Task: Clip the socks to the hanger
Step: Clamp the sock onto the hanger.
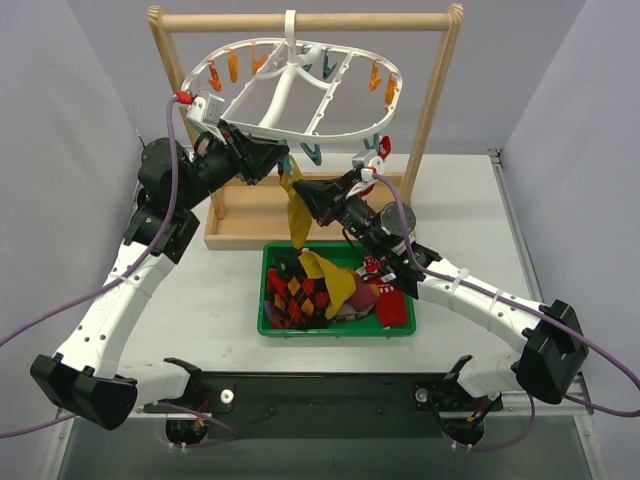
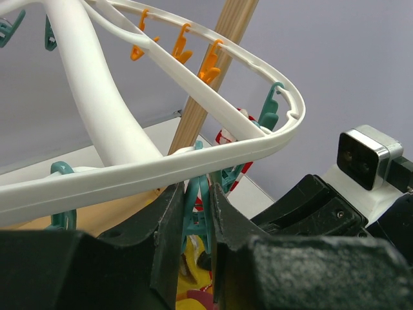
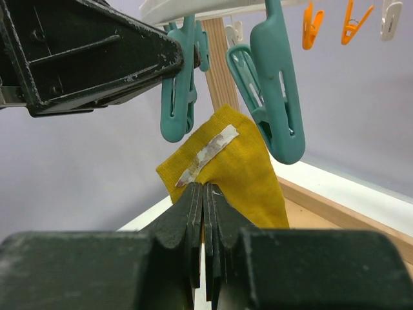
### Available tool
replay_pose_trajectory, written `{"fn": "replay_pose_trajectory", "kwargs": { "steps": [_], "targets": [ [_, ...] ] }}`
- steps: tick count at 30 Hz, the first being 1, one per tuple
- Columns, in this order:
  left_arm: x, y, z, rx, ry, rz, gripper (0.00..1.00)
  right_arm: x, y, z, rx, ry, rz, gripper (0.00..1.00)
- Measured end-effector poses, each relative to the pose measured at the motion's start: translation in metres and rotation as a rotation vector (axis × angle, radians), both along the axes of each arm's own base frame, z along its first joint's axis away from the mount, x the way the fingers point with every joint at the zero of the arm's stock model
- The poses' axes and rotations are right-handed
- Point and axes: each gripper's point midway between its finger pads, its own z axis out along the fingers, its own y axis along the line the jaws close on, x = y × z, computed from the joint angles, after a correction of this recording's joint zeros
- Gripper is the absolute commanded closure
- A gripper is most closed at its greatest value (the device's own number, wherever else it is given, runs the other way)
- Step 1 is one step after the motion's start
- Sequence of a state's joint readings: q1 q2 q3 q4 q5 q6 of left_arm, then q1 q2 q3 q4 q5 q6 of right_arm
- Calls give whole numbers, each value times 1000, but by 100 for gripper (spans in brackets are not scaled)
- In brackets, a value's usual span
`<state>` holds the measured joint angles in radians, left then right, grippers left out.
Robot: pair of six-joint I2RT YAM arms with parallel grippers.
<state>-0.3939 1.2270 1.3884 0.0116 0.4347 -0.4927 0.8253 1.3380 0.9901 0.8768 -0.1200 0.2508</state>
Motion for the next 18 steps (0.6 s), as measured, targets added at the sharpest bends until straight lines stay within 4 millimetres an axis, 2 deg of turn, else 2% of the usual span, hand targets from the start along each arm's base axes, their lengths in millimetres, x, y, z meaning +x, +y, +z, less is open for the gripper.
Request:
{"fn": "replay_pose_trajectory", "kwargs": {
  "steps": [18],
  "targets": [
    [-1,-1,2,-1,-4,-3,100,-7,7,7,20,-6,26,100]
  ]
}}
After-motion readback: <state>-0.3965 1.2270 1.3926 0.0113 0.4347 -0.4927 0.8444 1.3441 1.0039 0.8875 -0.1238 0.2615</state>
